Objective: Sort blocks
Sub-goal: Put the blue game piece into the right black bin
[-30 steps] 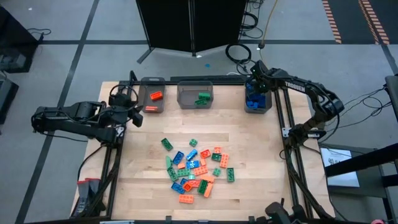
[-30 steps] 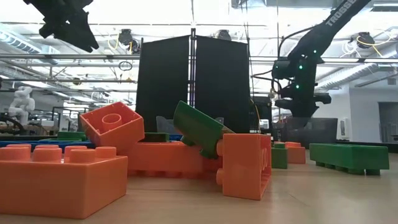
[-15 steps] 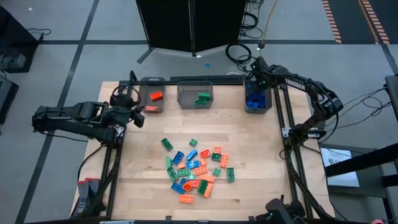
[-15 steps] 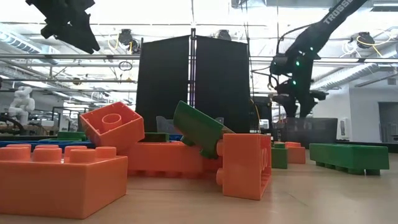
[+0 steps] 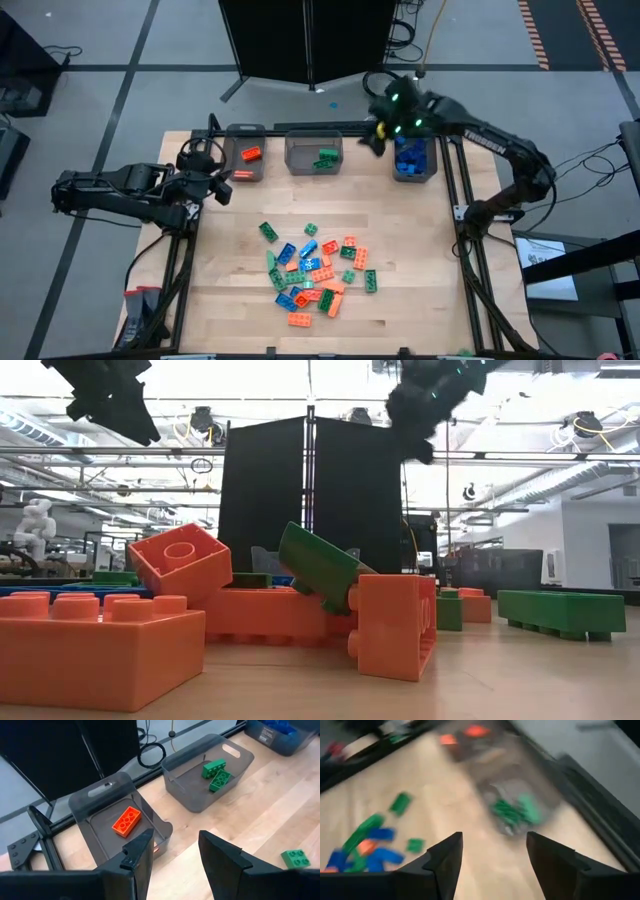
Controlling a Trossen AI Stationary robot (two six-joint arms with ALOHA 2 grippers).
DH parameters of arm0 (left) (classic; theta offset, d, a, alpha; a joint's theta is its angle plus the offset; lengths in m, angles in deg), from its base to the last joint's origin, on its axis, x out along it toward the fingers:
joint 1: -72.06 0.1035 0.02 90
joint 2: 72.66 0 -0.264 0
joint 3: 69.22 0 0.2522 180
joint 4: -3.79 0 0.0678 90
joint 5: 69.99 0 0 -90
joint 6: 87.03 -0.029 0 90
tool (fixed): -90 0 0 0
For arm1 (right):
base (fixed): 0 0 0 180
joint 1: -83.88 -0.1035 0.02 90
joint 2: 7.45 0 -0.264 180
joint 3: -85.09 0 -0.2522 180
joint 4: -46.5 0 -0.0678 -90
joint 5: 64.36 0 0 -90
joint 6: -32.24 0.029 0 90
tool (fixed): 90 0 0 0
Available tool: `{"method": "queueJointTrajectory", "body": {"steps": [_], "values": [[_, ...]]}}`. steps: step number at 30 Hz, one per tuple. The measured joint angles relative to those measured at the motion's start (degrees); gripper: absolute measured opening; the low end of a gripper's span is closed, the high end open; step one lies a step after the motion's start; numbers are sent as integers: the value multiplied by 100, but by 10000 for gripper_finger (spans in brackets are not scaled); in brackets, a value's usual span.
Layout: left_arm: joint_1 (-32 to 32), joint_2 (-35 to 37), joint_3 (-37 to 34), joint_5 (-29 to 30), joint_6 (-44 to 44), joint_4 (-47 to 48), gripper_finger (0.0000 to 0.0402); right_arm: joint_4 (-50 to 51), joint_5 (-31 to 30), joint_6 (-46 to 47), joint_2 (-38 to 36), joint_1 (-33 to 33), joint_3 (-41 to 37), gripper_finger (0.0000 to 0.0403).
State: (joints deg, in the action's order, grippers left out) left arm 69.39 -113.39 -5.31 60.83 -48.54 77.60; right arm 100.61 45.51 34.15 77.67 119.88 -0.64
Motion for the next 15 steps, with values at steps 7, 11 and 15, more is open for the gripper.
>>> {"method": "queueJointTrajectory", "body": {"steps": [7,11,15], "values": [[0,0,0,4,-41,2,160,-974,-216,-648,372,-1652,-7,215],[0,0,0,6,-39,4,160,-1659,-588,-997,670,-2174,-4,215],[0,0,0,4,-26,4,160,-2284,-668,-1156,1072,-2508,-4,215]]}}
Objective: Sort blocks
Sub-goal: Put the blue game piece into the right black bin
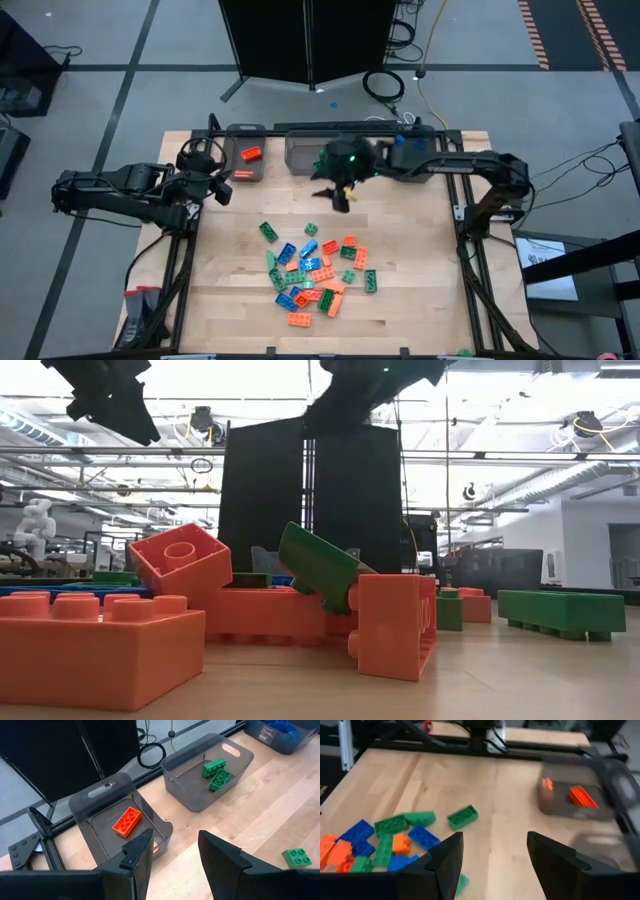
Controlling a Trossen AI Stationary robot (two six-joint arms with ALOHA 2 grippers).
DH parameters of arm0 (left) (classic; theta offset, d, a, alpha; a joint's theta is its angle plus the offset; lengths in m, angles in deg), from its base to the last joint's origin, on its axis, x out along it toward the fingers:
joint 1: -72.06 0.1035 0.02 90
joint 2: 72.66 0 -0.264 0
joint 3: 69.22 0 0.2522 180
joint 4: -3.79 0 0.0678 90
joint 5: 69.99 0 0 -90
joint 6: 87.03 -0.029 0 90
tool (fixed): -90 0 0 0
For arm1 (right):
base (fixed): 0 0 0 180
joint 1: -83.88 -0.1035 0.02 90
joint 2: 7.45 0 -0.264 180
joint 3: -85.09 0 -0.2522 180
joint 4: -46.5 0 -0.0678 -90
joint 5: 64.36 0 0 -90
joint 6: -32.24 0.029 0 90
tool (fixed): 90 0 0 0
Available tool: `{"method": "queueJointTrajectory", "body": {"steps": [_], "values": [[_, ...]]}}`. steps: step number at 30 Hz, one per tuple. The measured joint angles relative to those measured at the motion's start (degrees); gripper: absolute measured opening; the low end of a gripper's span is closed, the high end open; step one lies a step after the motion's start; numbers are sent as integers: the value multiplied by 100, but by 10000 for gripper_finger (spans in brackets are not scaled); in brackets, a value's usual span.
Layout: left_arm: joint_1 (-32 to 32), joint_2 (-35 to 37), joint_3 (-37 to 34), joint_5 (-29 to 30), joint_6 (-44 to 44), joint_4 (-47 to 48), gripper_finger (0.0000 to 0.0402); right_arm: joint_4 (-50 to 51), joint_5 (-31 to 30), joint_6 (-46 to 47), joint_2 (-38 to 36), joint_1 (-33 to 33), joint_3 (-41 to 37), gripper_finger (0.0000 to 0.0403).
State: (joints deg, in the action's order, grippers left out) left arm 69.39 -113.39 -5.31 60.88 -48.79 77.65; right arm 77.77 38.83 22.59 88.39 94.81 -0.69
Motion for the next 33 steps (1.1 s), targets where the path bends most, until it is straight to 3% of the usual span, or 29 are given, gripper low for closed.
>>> {"method": "queueJointTrajectory", "body": {"steps": [11,20,33], "values": [[0,0,2,0,-4,4,160,-293,50,-768,1196,-652,0,215],[1,0,1,-2,-5,48,160,-205,187,-1557,1413,-1041,0,215],[1,0,0,-2,3,49,160,-264,279,-1753,1922,-1124,4,215]]}}
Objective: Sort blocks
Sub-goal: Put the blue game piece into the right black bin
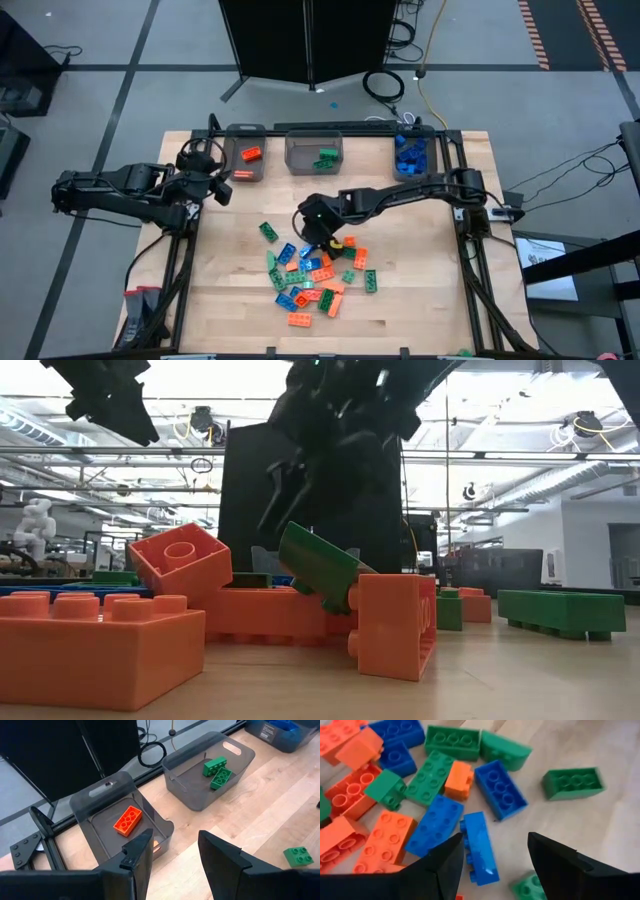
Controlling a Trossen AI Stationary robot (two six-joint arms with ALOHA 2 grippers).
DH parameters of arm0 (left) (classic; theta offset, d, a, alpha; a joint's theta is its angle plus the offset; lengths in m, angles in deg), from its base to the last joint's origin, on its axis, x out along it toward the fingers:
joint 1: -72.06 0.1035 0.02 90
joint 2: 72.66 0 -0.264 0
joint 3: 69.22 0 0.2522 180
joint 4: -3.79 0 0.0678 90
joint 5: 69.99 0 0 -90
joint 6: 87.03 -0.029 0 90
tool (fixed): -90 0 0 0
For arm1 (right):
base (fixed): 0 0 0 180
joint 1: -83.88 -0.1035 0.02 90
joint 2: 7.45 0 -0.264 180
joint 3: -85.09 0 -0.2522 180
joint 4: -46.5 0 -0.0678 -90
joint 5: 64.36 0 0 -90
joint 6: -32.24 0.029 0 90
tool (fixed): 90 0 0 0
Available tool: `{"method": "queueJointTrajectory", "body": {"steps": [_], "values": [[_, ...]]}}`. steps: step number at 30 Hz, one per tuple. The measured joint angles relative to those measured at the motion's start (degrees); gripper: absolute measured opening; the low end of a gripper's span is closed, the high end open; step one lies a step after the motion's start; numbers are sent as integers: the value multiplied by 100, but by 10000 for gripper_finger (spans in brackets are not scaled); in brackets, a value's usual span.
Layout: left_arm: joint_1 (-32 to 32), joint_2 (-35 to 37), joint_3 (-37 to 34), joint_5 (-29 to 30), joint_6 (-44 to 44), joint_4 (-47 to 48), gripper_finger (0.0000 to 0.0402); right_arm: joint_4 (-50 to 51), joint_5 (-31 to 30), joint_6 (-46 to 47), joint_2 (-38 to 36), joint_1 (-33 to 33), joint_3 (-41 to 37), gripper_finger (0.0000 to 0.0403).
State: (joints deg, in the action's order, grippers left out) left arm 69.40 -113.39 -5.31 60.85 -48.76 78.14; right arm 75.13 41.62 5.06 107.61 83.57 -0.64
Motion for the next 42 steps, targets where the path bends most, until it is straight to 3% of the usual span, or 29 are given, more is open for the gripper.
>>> {"method": "queueJointTrajectory", "body": {"steps": [10,14,17,22,28,32,42], "values": [[-1,0,0,-2,-4,3,160,-28,33,130,664,-75,-2,215],[0,0,0,-2,-6,25,160,-26,-305,386,805,-106,3,210],[0,0,1,-2,-8,50,160,18,-415,428,812,-118,9,180],[-1,0,0,-3,-10,51,160,7,-466,475,806,-120,9,74],[1,0,0,-2,-135,48,160,20,-565,851,807,-111,48,71],[1,0,1,-3,-139,47,160,411,-722,999,856,-99,455,71],[-1,0,2,-2,-154,47,160,2074,-836,365,839,346,2357,71]]}}
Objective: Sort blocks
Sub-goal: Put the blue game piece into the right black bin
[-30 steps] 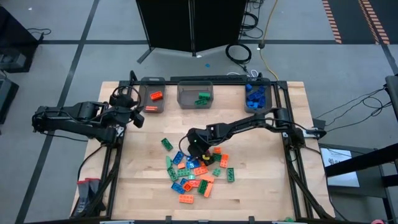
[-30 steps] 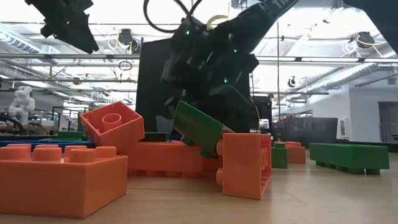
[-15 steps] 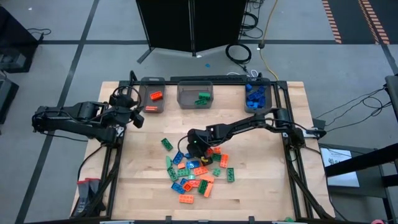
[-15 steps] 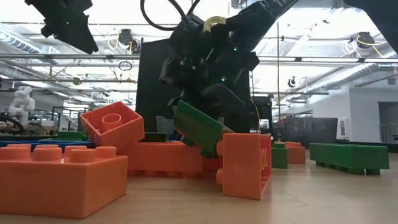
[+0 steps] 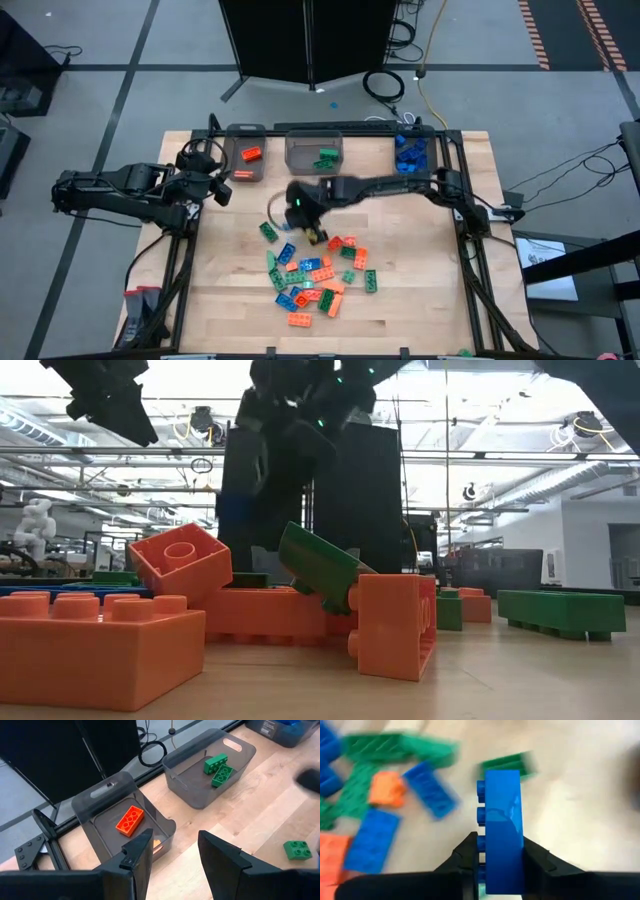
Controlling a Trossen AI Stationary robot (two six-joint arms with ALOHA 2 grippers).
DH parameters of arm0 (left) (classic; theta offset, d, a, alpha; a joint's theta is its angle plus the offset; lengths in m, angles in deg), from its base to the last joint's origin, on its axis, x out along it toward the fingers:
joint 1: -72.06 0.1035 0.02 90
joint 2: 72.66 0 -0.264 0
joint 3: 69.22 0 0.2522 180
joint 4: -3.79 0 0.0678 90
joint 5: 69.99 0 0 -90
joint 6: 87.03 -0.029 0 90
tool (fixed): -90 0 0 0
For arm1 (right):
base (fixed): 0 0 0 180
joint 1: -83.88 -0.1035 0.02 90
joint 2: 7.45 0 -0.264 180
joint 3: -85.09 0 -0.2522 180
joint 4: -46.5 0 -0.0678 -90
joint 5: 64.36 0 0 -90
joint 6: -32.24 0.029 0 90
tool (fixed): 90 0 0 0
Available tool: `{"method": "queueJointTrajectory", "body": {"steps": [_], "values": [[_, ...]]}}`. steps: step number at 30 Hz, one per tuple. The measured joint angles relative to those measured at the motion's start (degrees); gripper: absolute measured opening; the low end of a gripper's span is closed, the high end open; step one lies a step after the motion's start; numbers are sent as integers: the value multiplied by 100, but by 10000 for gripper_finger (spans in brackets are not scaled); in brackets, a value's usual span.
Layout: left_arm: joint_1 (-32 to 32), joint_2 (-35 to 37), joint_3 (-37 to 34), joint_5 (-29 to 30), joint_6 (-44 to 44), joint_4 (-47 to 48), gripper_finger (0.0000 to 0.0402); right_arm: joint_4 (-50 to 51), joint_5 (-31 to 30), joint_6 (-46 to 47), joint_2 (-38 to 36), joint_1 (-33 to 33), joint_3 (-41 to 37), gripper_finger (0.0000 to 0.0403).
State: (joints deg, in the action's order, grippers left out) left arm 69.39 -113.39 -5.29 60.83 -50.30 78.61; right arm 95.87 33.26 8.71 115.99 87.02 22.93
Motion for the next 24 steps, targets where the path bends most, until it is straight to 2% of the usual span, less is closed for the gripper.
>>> {"method": "queueJointTrajectory", "body": {"steps": [4,8,13,19,24], "values": [[1,0,-2,0,2,-2,160,574,-398,-109,-11,377,636,71],[1,0,-1,0,2,-2,160,1176,-489,-155,-74,867,890,71],[2,0,0,0,4,-2,160,1970,-771,-167,-357,1517,898,71],[0,0,-1,0,6,-2,160,2759,-815,-112,-715,2347,893,71],[0,0,-2,0,41,-2,160,2768,-1139,19,-1339,3045,255,71]]}}
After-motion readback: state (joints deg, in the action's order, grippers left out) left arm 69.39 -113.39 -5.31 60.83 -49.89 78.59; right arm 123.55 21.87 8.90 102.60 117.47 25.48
